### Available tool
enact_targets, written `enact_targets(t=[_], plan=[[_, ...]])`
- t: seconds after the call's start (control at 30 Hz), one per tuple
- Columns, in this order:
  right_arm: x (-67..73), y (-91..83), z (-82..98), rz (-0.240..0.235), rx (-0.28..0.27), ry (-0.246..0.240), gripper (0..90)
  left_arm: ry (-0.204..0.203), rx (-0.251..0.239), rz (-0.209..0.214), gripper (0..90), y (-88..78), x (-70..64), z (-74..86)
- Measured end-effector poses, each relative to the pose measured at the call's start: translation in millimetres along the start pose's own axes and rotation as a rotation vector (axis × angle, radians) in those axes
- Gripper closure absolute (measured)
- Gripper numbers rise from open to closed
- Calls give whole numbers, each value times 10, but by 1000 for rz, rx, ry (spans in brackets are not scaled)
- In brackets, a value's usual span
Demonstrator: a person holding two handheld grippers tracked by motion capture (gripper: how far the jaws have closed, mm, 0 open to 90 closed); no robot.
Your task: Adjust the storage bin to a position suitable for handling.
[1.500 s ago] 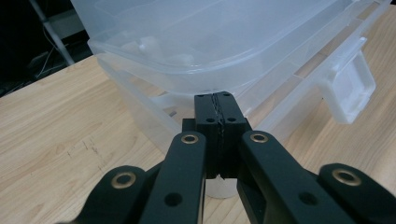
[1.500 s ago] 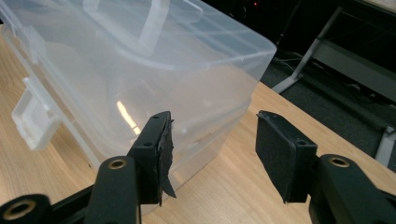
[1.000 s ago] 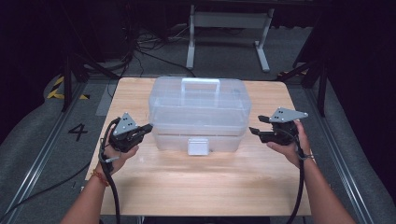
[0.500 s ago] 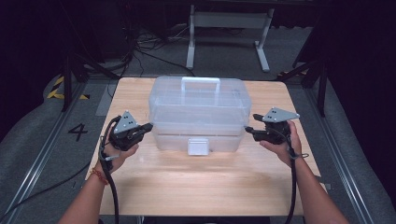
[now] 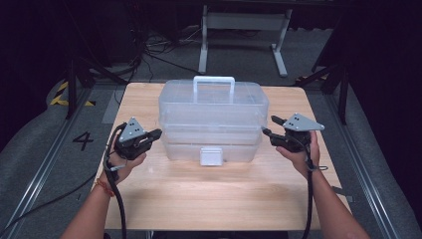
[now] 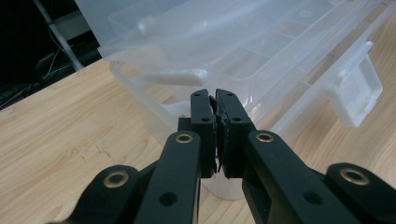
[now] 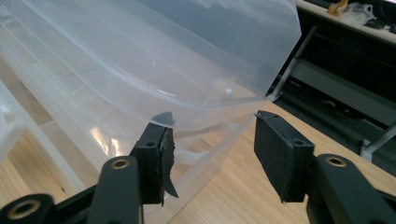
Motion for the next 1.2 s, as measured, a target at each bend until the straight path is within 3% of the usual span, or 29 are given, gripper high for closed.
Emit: enact_targets(t=[0.33, 0.5, 0.6, 0.87, 1.0, 1.2], plan=[[-21, 29, -167, 38, -44, -10, 529, 28, 26, 26, 780, 72, -101, 108], [-54, 54, -262, 42, -63, 3, 542, 15, 22, 38, 737, 92, -136, 135], [-71, 69, -312, 56, -73, -14, 552, 16, 32, 42, 731, 87, -130, 157], [-88, 154, -389, 53, -72, -1, 559, -15, 35, 13, 643, 28, -87, 236], [-124, 173, -438, 61, -94, 16, 562, -14, 65, -6, 597, -23, -79, 356], [-167, 189, -502, 89, -109, 13, 575, 8, 154, 10, 552, -28, -112, 653]])
Point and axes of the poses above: each handheld gripper's, and its own axes: y roughly forward along the jaws, z roughly out of its underside, x roughly to its left, the point moved 10 cm from there along y, roughly forward along the jaws, and after that the axes turned 3 degrees about y, right-handed, at the moved point
